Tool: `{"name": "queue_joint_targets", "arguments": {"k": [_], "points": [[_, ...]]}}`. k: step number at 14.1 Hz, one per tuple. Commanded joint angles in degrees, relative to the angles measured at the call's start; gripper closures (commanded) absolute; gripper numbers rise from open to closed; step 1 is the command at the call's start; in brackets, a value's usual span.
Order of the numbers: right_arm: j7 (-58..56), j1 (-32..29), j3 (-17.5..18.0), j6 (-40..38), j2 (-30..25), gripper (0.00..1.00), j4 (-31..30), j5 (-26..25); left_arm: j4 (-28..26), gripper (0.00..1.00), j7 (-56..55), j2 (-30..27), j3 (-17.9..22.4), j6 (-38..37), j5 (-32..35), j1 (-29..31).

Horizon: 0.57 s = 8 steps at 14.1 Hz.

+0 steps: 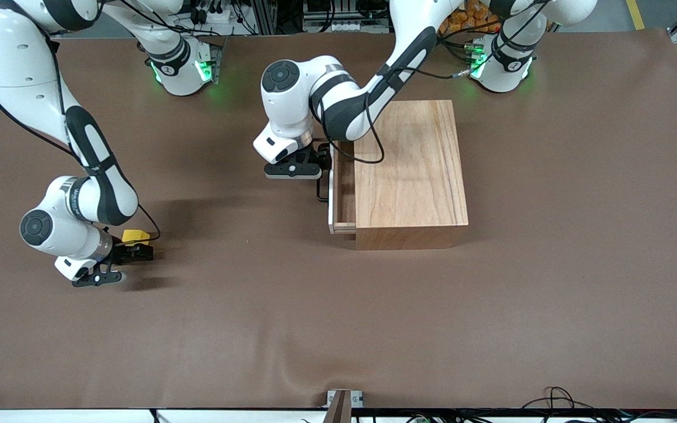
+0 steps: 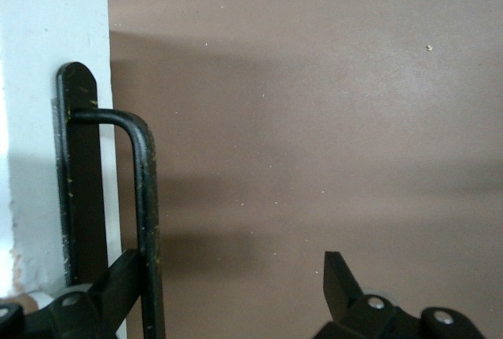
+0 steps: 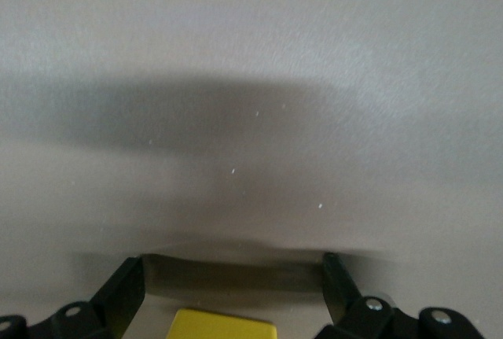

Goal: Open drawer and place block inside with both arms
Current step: 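Pull the drawer open with the left gripper while the right gripper lowers to the cube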

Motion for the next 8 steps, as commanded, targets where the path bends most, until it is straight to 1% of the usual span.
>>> {"name": "queue_joint_targets", "arguments": {"k": [1,4,7,8], "points": [[-1.4,-0.3,0.7,-3.9,-1.5,0.00,-0.4,1.3,1.4,0.00,-0.1,1.5,0.1,1.8,0.2,-0.7],[-2.1,-0.4,0.7,-6.7,-2.4,0.00,-0.4,1.3,2.5,0.00,-0.1,1.6,-0.2,1.9,-0.4,-0.7],[-2.9,-0.5,0.7,-9.7,-3.4,0.00,-0.4,1.3,3.2,0.00,0.0,2.3,0.1,3.2,-0.8,-1.5],[-3.0,-0.6,0.7,-10.4,-3.5,0.00,-0.4,1.3,3.2,0.00,0.0,2.3,0.1,4.7,-0.8,-1.6]]}}
